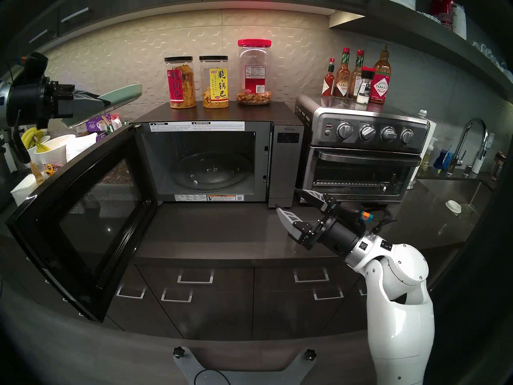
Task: Open the microwave, put the plate inside, and close the door
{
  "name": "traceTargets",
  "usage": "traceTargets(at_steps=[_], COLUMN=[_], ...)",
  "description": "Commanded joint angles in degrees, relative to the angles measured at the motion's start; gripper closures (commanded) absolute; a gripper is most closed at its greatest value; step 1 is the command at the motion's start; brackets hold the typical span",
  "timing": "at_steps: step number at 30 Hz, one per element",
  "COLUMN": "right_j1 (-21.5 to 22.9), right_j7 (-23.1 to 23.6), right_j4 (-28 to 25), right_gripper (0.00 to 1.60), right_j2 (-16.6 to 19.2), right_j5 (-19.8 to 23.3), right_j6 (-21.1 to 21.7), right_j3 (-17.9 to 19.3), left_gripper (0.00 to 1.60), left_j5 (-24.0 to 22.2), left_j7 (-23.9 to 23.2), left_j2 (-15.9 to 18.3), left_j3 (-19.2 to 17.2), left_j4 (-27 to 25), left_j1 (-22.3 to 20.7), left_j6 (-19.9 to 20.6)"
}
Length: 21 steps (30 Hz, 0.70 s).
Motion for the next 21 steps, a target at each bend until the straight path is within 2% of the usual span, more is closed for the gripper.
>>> traceTargets(at_steps=[1, 10, 21], right_j1=[0.52, 0.53, 0.53], right_j7=[0.07, 0.09, 0.10], right_j4=[-1.13, -1.12, -1.11], right_gripper=[0.00, 0.00, 0.00], right_j2=[-0.01, -0.02, -0.03], right_j5=[0.28, 0.26, 0.25], right_j6=[-0.13, -0.13, -0.14], right_j3=[0.15, 0.16, 0.16], left_gripper=[1.60, 1.60, 1.60], left_j5=[-3.50, -7.73, -11.53], left_j7=[2.36, 5.07, 8.35], left_j2=[2.61, 5.84, 7.29], left_j3=[2.15, 6.96, 12.36], left_j4=[-0.93, -1.83, -4.03], left_j1=[-3.26, -6.67, -11.82], left_j6=[-1.56, -4.09, -5.19])
